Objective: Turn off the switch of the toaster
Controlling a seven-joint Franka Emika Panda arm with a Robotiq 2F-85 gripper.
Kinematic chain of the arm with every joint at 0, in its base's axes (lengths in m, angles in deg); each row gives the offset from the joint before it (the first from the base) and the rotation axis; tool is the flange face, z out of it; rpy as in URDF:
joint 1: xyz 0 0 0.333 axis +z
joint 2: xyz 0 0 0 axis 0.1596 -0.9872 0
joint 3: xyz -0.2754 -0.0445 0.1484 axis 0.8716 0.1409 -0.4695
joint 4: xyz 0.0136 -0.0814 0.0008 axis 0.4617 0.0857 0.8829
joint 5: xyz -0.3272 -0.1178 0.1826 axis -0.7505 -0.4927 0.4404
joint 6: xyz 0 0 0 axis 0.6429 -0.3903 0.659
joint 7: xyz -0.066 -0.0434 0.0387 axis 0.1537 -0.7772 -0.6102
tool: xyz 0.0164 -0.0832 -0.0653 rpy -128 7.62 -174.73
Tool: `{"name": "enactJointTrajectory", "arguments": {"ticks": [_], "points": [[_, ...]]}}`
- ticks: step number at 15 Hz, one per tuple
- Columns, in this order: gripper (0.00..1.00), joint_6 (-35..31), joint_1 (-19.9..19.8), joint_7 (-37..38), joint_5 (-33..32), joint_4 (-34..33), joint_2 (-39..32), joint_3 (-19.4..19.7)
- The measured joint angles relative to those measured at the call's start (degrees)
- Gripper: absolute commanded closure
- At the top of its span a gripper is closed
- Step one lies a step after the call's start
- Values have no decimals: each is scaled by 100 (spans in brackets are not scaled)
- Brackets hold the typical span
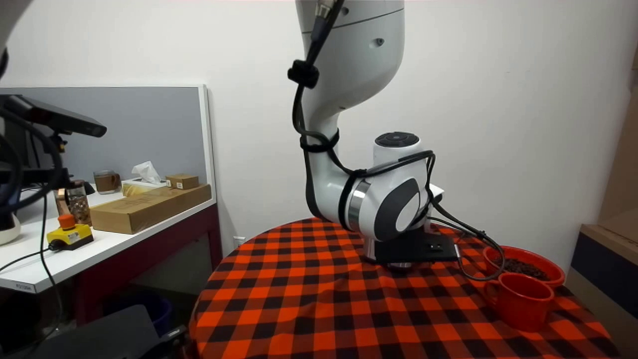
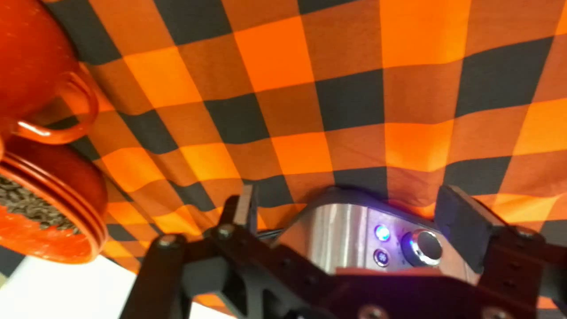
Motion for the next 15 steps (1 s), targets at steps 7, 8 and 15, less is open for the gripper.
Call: {"name": "enactJointTrajectory", "arguments": {"ticks": [7, 8, 15], "points": [[0, -2570, 702, 893, -64, 1045, -139, 1233], [0, -2765, 704, 1020, -104, 1132, -207, 1259], [0, -3349, 876, 1460, -286, 861, -823, 1331]]}}
